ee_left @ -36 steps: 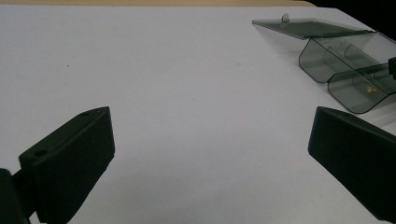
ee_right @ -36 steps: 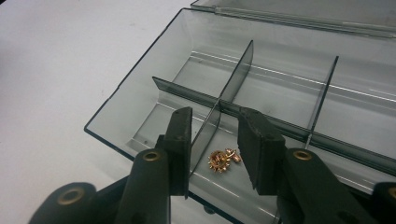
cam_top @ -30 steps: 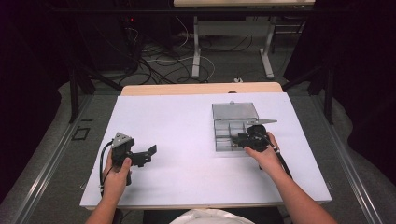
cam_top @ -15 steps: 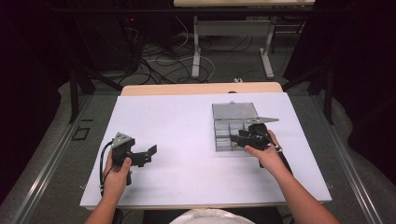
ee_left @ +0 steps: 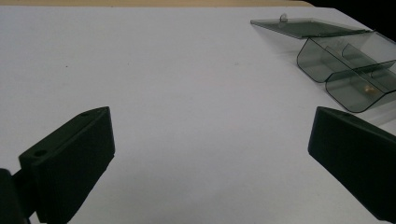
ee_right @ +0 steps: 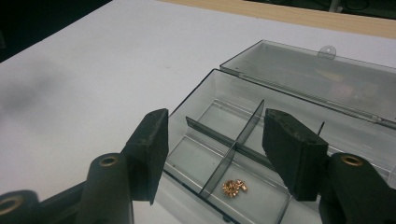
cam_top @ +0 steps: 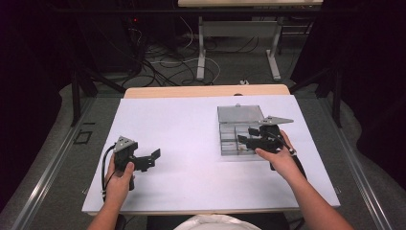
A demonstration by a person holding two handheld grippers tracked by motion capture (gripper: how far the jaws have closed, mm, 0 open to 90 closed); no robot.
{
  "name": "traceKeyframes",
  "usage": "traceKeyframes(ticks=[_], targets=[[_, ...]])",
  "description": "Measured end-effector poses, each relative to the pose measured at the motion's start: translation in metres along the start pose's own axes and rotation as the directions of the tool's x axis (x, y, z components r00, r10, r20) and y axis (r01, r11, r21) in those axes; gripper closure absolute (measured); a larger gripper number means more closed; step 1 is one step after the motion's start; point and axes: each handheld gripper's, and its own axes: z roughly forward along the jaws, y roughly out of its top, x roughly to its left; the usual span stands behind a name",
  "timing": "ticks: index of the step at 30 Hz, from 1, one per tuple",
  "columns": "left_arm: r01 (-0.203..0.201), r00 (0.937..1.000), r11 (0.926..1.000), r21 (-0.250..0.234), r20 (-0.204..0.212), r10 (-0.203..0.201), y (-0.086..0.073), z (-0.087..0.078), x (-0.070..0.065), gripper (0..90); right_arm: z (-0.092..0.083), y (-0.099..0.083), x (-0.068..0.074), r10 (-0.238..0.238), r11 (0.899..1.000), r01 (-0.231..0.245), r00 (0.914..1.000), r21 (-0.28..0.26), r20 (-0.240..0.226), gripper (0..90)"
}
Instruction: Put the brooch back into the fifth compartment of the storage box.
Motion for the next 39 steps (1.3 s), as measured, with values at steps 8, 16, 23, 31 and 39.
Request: traceKeyframes(ticks=[8, 16, 23, 31, 39], targets=[[0.003, 1.0000, 1.0000, -0.002, -0.004, -0.003, 0.000, -0.001, 0.000, 0.6, -0.015, -0.002, 0.006, -0.009, 1.000, 0.009, 1.0000, 0.019, -0.003, 34.1], [0.005, 1.0000, 1.0000, -0.003, -0.008, -0.005, 0.000, -0.002, 0.000, 0.5, -0.027, -0.006, 0.006, -0.019, 1.000, 0.019, 0.9997, 0.006, 0.013, 25.4], [0.010, 0.9999, 0.9999, -0.012, -0.010, -0.010, 0.000, -0.002, 0.000, 0.5, -0.040, -0.013, 0.001, -0.020, 1.000, 0.020, 0.9986, 0.011, 0.049, 17.8], [0.012, 0.9998, 0.9999, -0.013, -0.015, -0.012, -0.001, -0.003, 0.000, 0.5, -0.057, -0.021, -0.008, -0.003, 1.000, 0.003, 0.9961, 0.003, 0.088, 14.3], [0.010, 0.9998, 0.9998, -0.017, -0.018, -0.010, -0.001, -0.003, 0.001, 0.6, -0.071, -0.033, -0.023, 0.022, 1.000, -0.021, 0.9911, -0.010, 0.131, 7.6]])
